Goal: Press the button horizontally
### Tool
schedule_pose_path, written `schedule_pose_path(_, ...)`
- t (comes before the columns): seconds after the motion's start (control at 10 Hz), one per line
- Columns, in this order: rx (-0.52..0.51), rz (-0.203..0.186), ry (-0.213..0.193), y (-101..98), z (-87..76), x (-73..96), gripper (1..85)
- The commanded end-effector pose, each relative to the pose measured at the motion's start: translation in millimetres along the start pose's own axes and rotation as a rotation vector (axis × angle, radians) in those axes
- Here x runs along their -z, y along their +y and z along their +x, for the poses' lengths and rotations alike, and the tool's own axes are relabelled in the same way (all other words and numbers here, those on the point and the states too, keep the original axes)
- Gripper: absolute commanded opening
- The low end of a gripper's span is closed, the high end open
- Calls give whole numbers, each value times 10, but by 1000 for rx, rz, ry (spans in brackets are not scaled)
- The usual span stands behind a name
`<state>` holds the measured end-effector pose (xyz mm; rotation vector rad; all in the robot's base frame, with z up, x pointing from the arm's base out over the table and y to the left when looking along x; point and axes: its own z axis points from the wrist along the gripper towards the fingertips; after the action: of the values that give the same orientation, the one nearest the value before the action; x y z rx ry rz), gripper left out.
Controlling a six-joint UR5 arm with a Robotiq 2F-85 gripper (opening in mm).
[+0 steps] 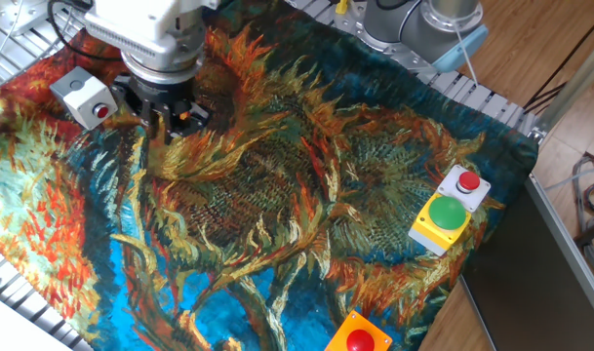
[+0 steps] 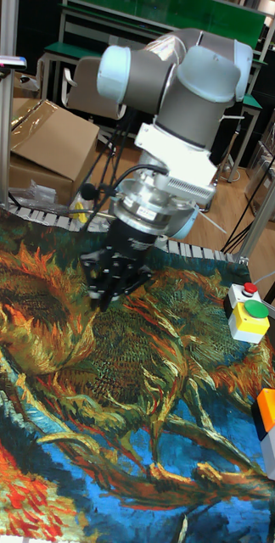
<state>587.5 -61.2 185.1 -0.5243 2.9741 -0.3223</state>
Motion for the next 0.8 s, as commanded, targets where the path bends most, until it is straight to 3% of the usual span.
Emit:
schedule_pose_path(0.0, -40, -76, -11, 87, -13, -48, 267)
schedule_pose_path(0.2, -62, -39, 13, -8, 50, -54, 267)
schedule_pose_path(0.3, -89, -65, 22, 42, 77, -135, 267)
schedule_pose_path(0.5, -68, -25, 52, -143, 197, -351, 313)
schedule_pose_path(0.6, -15, 64, 90, -409, 313, -414, 347)
schedule_pose_path(0.7, 77, 193, 135, -770, 407, -360, 367)
